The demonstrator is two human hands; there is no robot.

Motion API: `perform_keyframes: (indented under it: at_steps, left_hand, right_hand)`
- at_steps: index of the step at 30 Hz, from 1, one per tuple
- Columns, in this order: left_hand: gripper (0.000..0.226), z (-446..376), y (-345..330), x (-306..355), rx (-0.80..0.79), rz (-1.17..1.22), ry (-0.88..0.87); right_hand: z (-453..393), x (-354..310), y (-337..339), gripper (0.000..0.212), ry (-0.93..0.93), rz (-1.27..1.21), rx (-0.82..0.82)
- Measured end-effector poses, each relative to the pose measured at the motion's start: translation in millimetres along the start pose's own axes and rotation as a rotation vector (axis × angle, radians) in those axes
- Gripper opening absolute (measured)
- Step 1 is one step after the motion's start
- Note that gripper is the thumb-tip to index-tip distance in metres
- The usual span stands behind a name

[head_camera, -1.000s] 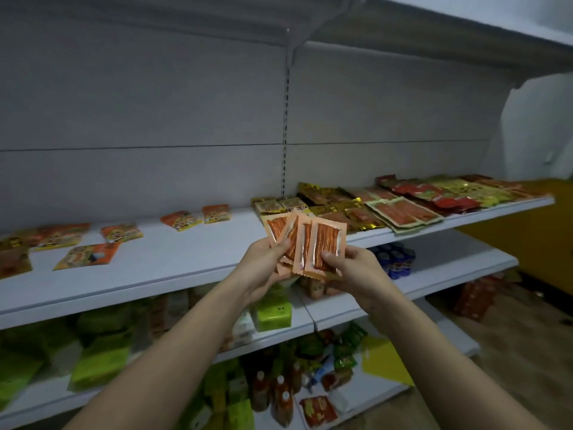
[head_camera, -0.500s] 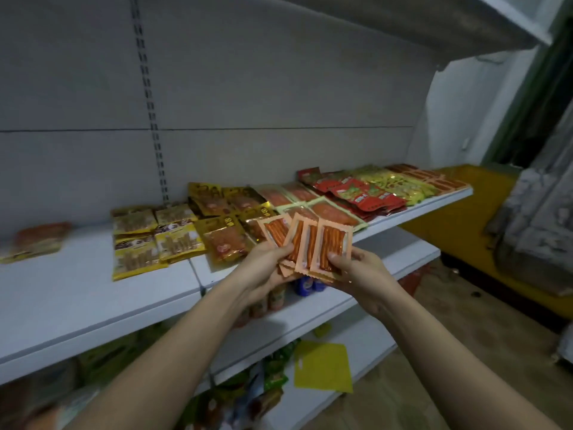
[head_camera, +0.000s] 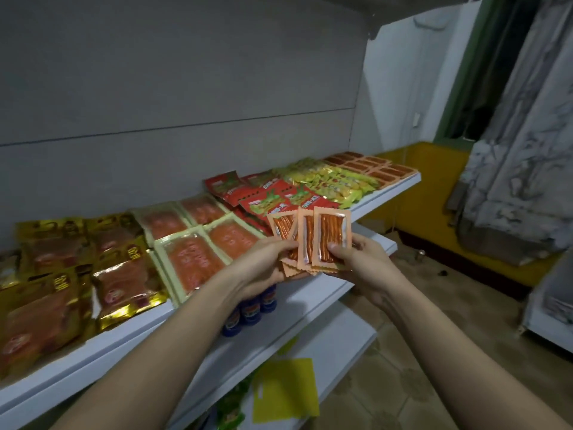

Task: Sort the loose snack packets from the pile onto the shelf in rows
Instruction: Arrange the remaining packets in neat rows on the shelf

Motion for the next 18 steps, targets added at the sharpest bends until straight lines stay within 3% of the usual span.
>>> perform_keyframes:
  at_steps: [11,18]
  left_hand:
    - [0.029,-158.5,-145.1,31.9,0.022,-0.044,-0.130]
    - [0.041,-237.3,-178.3,39.0,0.165,-0.001,-0.199]
  right_hand:
    - [-133.3,-50.9,173.1,0.013,0.057,0.084,-0.057]
    - [-212.0,-49.5,217.0,0.010,0.008,0.114,-0.150]
Point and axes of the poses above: each hand's wrist, its own z-axis away from the middle knuckle, its own y-axis out of the back of the hand, x = y × z, the point moved 8 cm from there along -z, towards the middle knuckle, and after that the axes turned 4 degrees about y, right-handed, at the moved point
